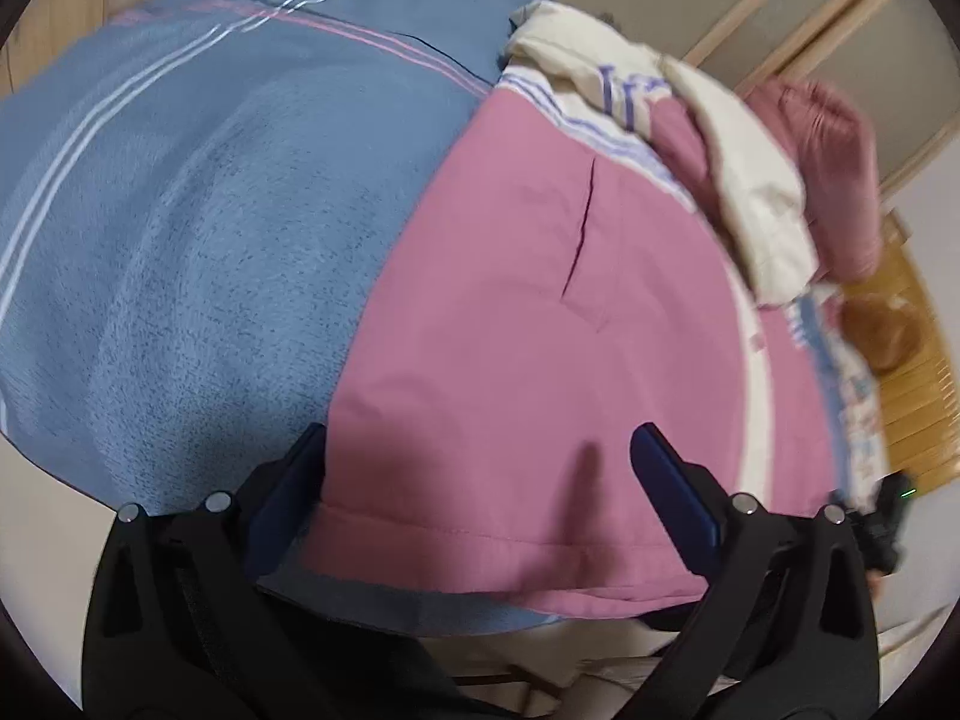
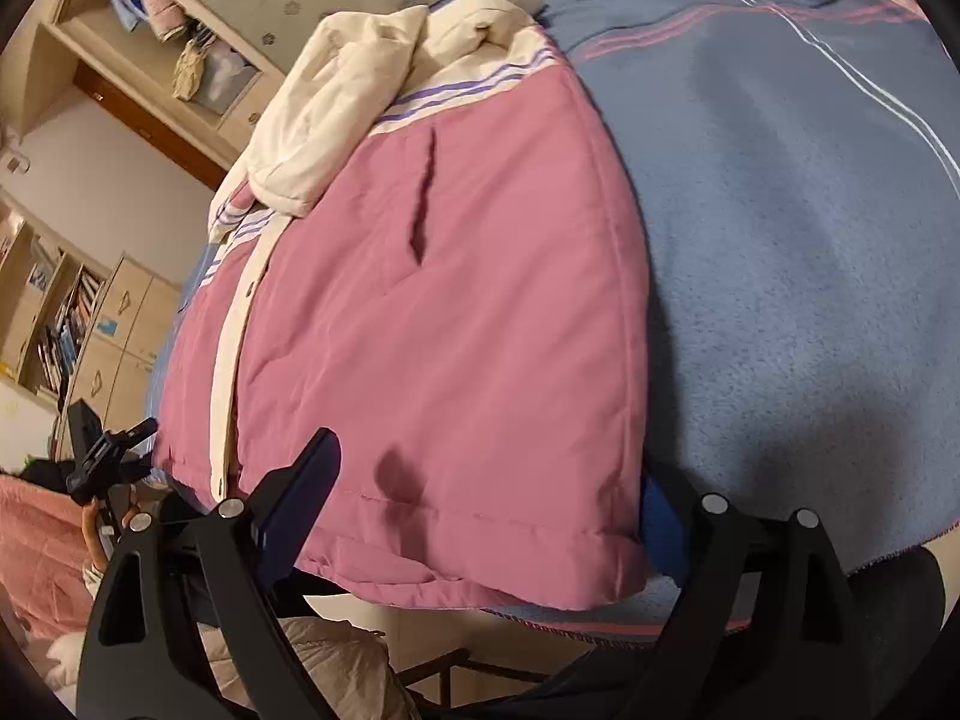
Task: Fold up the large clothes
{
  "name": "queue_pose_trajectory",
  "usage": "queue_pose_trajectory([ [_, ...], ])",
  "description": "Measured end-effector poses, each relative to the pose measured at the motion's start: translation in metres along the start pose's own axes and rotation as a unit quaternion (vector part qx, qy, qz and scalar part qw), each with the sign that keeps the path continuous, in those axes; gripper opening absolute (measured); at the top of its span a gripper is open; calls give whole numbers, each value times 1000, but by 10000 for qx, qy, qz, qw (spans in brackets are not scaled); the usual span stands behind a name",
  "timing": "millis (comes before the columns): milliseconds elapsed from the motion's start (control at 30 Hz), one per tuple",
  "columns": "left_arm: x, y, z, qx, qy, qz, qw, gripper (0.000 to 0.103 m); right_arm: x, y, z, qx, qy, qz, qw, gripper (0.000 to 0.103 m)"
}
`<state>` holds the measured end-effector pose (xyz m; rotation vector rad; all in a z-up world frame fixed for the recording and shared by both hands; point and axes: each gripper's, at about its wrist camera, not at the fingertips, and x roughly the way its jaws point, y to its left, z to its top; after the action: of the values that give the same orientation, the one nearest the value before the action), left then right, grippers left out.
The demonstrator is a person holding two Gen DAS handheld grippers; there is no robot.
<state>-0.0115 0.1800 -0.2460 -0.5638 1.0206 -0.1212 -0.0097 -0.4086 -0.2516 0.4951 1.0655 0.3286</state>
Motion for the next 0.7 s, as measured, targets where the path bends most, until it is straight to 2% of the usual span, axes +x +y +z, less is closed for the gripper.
queue_pose_trajectory([
  [100, -3, 11, 1, -241, 13, -228, 9994, 101, 2, -11, 2, 282, 33, 73, 9996, 90],
  [300, 1, 0, -2, -68, 176, -104, 9998, 101, 1, -6, -7, 104, -16, -61, 9999, 90],
  [367, 3, 0, -3, -83, 272, -192, 9994, 101, 3, -6, -7, 93, -49, -80, 9999, 90],
  [467, 2, 3, -7, -154, 368, -364, 9985, 100, 1, -9, -6, 257, -146, 171, 9994, 90],
  [567, 8, -2, -11, -1, 456, -316, 9985, 100, 3, -12, -5, 379, -172, 382, 9984, 90],
  [700, 12, -7, -13, 93, 495, -231, 9985, 99, 12, -7, -5, 193, -91, 228, 9995, 90],
])
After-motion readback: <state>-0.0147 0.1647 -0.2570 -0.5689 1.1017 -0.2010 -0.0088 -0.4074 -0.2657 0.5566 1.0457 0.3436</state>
